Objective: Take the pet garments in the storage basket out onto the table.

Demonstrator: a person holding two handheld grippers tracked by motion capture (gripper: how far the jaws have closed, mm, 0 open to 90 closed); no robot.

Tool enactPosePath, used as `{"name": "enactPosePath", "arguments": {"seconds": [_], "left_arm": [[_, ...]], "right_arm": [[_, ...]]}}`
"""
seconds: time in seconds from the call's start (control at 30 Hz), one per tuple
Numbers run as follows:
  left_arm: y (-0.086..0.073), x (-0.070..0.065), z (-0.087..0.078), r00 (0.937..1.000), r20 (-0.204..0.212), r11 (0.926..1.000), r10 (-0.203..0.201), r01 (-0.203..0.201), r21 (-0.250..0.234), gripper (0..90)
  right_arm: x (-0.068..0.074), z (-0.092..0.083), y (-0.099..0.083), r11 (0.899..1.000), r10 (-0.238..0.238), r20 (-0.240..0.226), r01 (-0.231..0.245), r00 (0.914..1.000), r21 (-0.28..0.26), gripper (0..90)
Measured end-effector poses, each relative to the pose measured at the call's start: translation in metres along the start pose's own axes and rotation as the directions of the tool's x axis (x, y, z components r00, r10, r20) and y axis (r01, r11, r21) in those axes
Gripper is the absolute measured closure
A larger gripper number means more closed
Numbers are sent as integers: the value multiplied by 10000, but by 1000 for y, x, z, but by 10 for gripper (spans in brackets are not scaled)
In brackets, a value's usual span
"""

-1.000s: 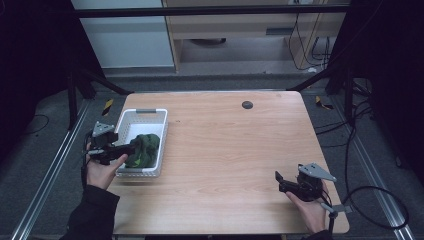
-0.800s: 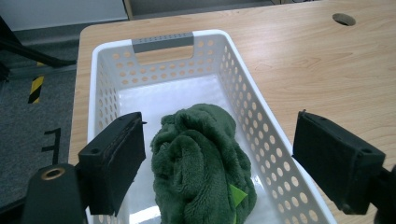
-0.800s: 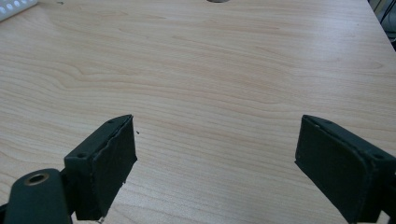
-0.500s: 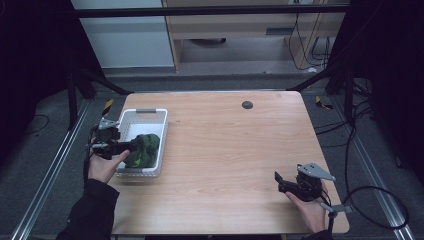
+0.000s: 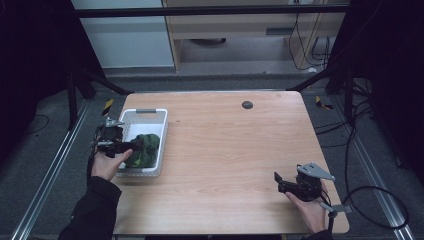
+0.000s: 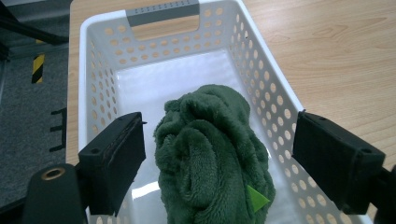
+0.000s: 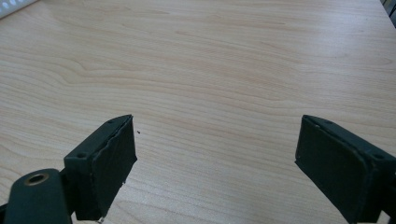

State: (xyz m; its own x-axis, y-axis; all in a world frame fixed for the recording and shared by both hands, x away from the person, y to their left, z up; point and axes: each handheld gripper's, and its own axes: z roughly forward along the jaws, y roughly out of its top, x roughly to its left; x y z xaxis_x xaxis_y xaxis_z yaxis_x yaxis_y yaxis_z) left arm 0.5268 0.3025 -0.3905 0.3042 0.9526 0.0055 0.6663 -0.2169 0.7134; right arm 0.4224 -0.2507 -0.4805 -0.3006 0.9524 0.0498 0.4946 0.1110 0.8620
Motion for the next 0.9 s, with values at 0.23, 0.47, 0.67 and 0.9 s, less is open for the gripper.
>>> {"name": "enactPosePath", "arguments": {"seconds": [0.23, 0.47, 0.67, 0.9], "left_arm": [[-1, 0, 6, 10000, 25, 9996, 70, -70, 280, 161], [-1, -1, 12, 9999, 28, 9985, 100, -102, 546, 163], [-1, 0, 18, 10000, 71, 9965, 61, -67, 838, 171], [-5, 0, 25, 9999, 92, 9932, 59, -69, 1162, 182]], "right_arm": [[0, 1, 0, 10000, -11, -5, 11, 10000, 30, 120], [1, 1, 0, 9999, -37, -77, 38, 10000, 108, 119], [1, 2, 0, 9999, -74, -72, 75, 9999, 127, 118], [1, 2, 0, 9998, -19, -142, 22, 9999, 190, 117]]}}
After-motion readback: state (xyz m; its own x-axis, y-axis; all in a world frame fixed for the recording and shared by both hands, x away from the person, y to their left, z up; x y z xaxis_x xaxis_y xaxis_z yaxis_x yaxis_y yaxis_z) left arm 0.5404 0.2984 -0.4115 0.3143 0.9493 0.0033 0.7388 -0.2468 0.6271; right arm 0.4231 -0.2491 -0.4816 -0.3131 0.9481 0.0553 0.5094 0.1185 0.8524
